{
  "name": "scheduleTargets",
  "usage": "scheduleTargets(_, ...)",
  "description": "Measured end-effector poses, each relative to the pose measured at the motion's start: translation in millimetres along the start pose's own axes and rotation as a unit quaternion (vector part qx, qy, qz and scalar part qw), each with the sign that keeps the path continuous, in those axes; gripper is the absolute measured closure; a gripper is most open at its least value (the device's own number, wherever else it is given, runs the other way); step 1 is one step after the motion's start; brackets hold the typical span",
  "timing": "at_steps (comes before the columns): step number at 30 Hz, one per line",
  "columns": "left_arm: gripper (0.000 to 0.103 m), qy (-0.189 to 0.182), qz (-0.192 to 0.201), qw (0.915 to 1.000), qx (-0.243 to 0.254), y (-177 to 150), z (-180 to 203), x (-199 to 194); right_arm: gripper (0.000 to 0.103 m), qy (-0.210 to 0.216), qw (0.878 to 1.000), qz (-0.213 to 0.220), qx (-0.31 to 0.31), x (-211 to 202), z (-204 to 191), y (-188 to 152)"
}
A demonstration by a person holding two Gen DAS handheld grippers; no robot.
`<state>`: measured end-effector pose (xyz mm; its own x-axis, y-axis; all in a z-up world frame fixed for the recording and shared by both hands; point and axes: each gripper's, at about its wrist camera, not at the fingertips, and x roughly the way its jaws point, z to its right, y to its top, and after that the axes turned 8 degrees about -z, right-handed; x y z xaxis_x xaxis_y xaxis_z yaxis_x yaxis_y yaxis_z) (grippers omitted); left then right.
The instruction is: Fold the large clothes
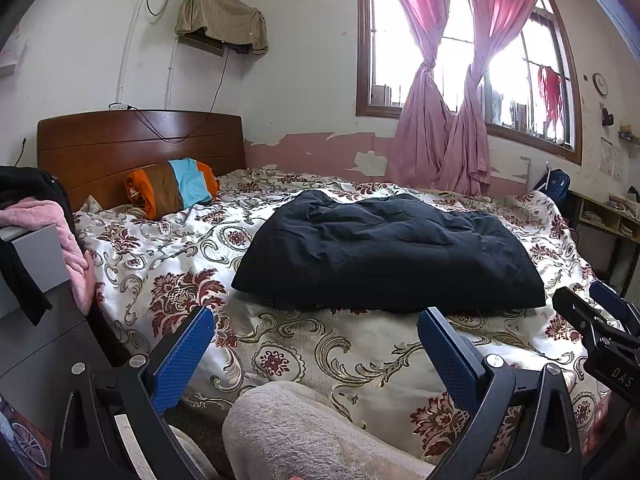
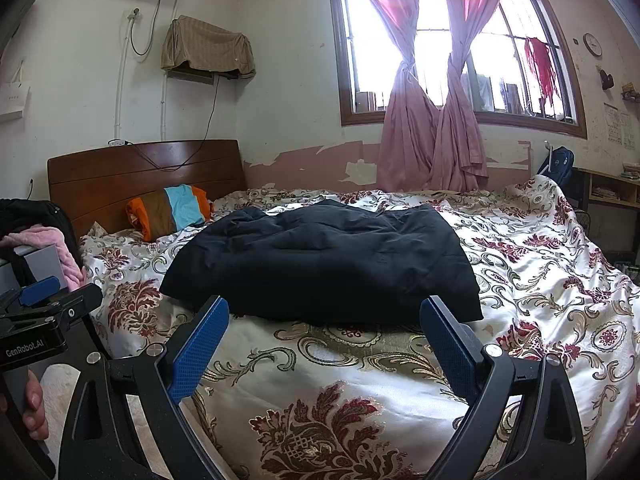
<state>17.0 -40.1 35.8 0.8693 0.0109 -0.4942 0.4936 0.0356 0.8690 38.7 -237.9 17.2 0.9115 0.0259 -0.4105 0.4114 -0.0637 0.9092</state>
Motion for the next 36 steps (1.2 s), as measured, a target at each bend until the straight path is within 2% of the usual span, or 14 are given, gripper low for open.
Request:
scheduleTargets(26,0.001,-0.001,0.0,1.0,-0.001,-0.5,-0.3,0.2,0.009,0.0,1.0,-0.002,0.001,-0.3,-2.5,-0.6)
scheduleTargets(36,0.001,0.001,-0.012,0.9999,-0.006,2.2,1.7,1.5,0.009,-0.001,1.0,-0.002,0.002,-0.7,-3.4,-1.0)
